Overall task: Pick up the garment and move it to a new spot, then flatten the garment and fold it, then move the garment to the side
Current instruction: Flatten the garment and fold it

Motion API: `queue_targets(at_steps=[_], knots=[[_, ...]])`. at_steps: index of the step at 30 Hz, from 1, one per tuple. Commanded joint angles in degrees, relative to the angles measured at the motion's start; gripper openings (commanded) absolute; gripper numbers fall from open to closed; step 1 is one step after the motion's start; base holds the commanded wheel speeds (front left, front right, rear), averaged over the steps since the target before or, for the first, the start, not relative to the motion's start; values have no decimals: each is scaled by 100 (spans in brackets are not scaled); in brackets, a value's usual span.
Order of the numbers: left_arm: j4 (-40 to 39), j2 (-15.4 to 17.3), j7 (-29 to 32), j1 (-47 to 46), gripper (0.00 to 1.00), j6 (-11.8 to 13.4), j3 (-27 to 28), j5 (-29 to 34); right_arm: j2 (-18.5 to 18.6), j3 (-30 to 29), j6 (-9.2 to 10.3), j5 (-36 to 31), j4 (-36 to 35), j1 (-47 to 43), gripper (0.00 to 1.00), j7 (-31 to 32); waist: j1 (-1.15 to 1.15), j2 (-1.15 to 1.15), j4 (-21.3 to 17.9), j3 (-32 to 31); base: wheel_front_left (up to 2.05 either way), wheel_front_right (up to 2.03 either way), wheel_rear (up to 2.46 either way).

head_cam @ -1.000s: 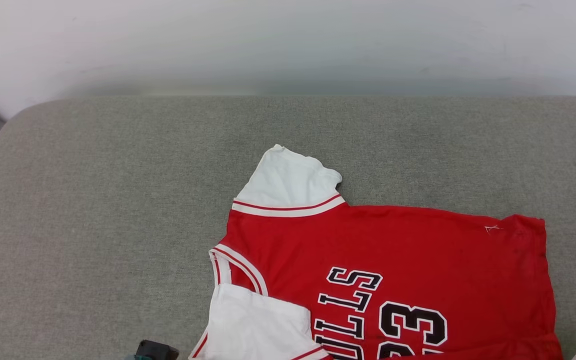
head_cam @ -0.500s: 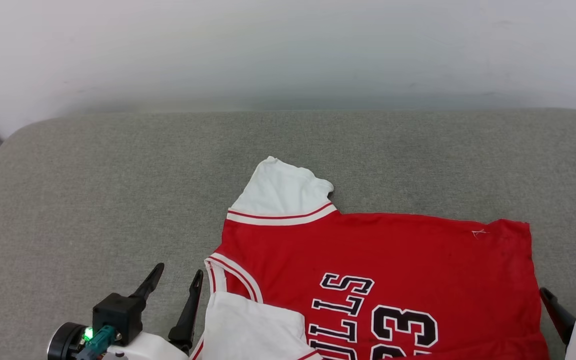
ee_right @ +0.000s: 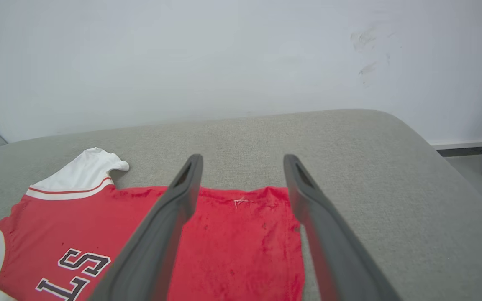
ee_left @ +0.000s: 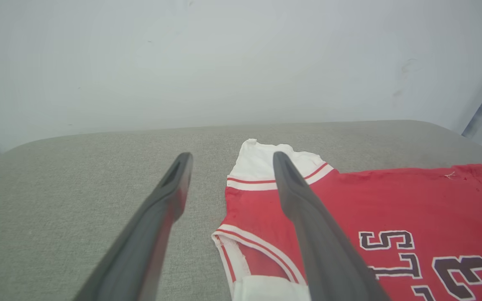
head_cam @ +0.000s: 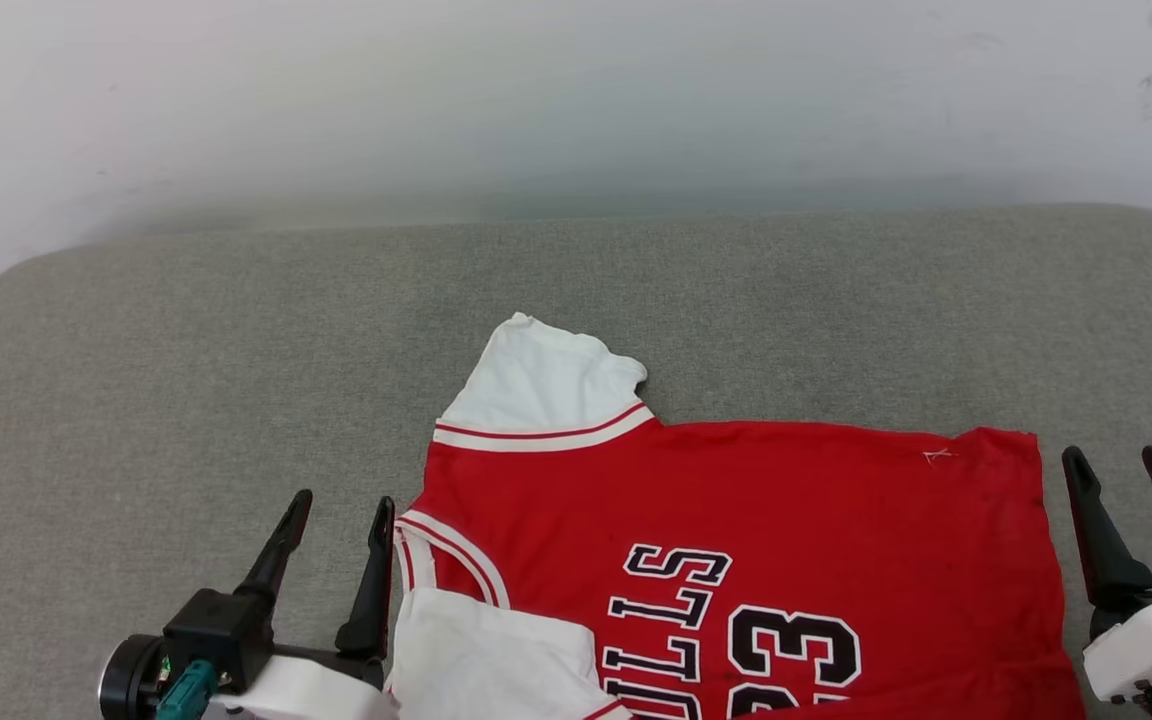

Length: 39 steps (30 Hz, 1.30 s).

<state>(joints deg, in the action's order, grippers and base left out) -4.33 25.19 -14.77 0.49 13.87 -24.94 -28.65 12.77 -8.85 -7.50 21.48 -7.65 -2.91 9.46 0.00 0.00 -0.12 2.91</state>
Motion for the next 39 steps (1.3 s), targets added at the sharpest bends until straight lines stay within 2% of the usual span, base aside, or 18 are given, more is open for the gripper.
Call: queue_targets(at_steps=[1, 5, 6, 11, 14, 18, 22, 25, 31, 35, 39], knots=[[34, -60, -32, -149, 100, -62, 64, 54, -70, 32, 2, -52, 10, 51, 100, -222, 0, 0, -51, 64, 0, 0, 0], [110, -109, -45, -397, 100, -209, 162, 117, -111, 140, 2, -126, 96, 144, 100, -510, 0, 0, -196, 265, 0, 0, 0], [162, -26, -26, -745, 100, -377, 228, 117, -114, 228, 2, -193, 164, 267, 100, -590, 0, 0, -376, 491, 0, 0, 0], [247, 401, 659, -1692, 100, -791, 242, 108, -177, 344, 2, -206, 119, 532, 100, -689, 0, 0, -781, 986, 0, 0, 0], [221, 678, 1343, -2418, 100, -1107, 305, -85, -155, 413, 2, -248, 89, 673, 100, -739, 0, 0, -1002, 1288, 0, 0, 0], [478, 1042, 2739, -3370, 100, -1612, 341, -694, -162, 486, 2, -240, 51, 891, 100, -819, 0, 0, -1271, 1656, 0, 0, 0], [901, 1419, 4357, -4282, 100, -1840, 179, -1083, -223, 600, 2, -219, 62, 1122, 100, -879, 0, 0, -1539, 1986, 0, 0, 0], [1208, 1571, 5536, -4801, 100, -1932, 19, -1459, -316, 655, 2, -246, 137, 1247, 100, -934, 0, 0, -1706, 2181, 0, 0, 0], [1629, 1705, 7152, -5445, 100, -1778, -188, -1817, -431, 846, 2, -236, 301, 1400, 100, -1044, 0, 0, -1927, 2511, 0, 0, 0], [1696, 1857, 7647, -5621, 100, -1719, -340, -1710, -461, 916, 2, -179, 419, 1478, 100, -1122, 0, 0, -2044, 2673, 0, 0, 0], [1843, 1967, 7596, -5718, 100, -1662, -460, -1392, -499, 828, 2, -340, 577, 1590, 100, -1174, 0, 0, -2118, 2806, 0, 0, 0]])
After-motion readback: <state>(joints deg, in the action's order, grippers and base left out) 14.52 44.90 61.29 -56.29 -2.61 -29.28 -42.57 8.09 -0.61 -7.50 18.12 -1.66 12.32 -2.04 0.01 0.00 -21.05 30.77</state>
